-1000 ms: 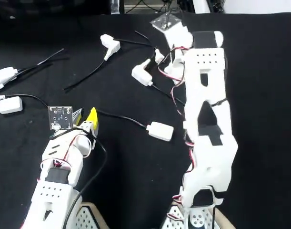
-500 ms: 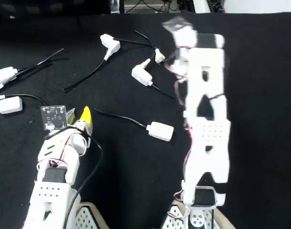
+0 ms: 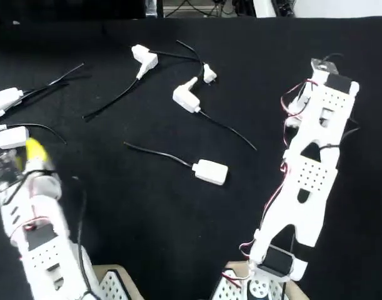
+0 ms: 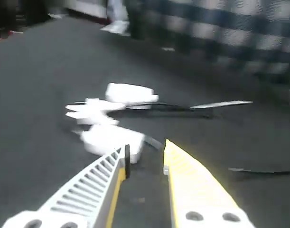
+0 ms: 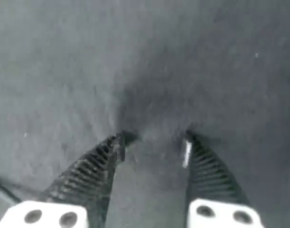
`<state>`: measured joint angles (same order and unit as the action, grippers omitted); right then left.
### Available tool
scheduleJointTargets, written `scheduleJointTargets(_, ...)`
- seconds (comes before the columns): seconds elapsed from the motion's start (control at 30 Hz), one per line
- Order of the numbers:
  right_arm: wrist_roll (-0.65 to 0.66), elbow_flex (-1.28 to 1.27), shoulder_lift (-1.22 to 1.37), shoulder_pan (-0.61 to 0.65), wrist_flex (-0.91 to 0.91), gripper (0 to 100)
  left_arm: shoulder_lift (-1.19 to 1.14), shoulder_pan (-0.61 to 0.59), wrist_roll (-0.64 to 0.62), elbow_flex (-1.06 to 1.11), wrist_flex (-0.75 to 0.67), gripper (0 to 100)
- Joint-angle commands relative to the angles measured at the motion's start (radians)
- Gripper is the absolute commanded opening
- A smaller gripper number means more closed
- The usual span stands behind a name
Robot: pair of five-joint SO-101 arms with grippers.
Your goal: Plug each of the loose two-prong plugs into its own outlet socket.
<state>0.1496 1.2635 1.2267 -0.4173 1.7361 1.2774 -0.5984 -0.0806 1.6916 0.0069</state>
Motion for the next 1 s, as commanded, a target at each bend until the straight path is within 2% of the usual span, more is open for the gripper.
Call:
scheduleJointTargets(0.0,-0.097,0.054,0.053,-0.035,0.023,19.8,0.0,-0.189,0.193,0.01,0.098,15)
scheduleJointTargets(0.1,-0.222,0.076,0.067,-0.031,0.028,19.8,0.0,-0.294,0.361,-0.028,0.253,15)
scheduleJointTargets(0.2,-0.305,0.068,0.076,-0.049,0.026,19.8,0.0,-0.3,0.488,-0.03,0.361,15)
scheduleJointTargets(0.37,-0.359,0.079,0.097,-0.068,0.023,19.8,-0.005,-0.251,0.417,-0.042,0.407,15)
scheduleJointTargets(0.57,-0.333,0.105,0.107,-0.029,0.025,19.8,-0.009,-0.11,0.311,-0.275,0.686,15)
scheduleJointTargets(0.67,-0.322,0.105,0.107,-0.029,0.025,19.8,-0.011,-0.061,0.281,-0.374,0.778,15)
scheduleJointTargets(0.97,-0.319,0.105,0.108,-0.029,0.02,19.8,-0.012,0.008,0.193,-0.423,0.813,15)
